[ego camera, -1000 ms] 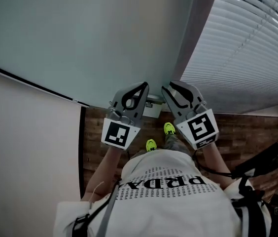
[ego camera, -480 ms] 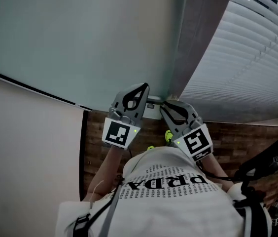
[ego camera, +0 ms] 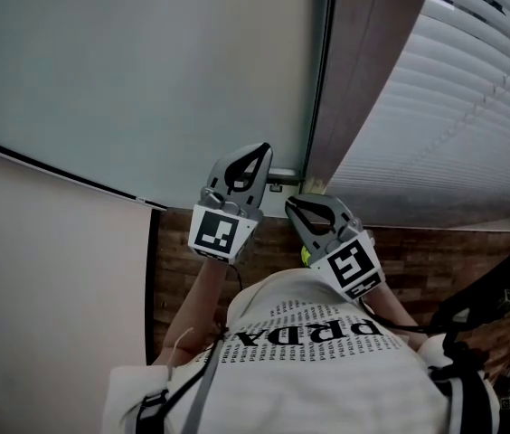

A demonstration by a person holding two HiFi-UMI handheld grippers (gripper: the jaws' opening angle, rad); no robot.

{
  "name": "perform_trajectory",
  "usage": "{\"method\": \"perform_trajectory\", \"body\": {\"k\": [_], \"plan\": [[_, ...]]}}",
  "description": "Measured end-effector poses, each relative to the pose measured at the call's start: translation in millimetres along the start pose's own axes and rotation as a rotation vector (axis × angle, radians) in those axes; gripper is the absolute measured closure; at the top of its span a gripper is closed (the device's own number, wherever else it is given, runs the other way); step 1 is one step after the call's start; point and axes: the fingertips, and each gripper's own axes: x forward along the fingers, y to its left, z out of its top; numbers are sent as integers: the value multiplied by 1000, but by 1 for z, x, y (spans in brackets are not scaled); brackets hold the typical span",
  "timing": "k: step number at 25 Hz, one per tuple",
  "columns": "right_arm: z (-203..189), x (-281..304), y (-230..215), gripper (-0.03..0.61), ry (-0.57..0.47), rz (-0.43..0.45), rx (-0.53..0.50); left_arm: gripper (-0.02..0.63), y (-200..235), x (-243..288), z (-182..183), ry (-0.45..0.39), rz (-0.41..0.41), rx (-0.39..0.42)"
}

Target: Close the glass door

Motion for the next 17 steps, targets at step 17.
{"method": "perform_trajectory", "body": {"k": [17], "plan": [[-7, 10, 20, 566, -56, -74, -51, 614, 3, -16, -5, -79, -23, 87]]}}
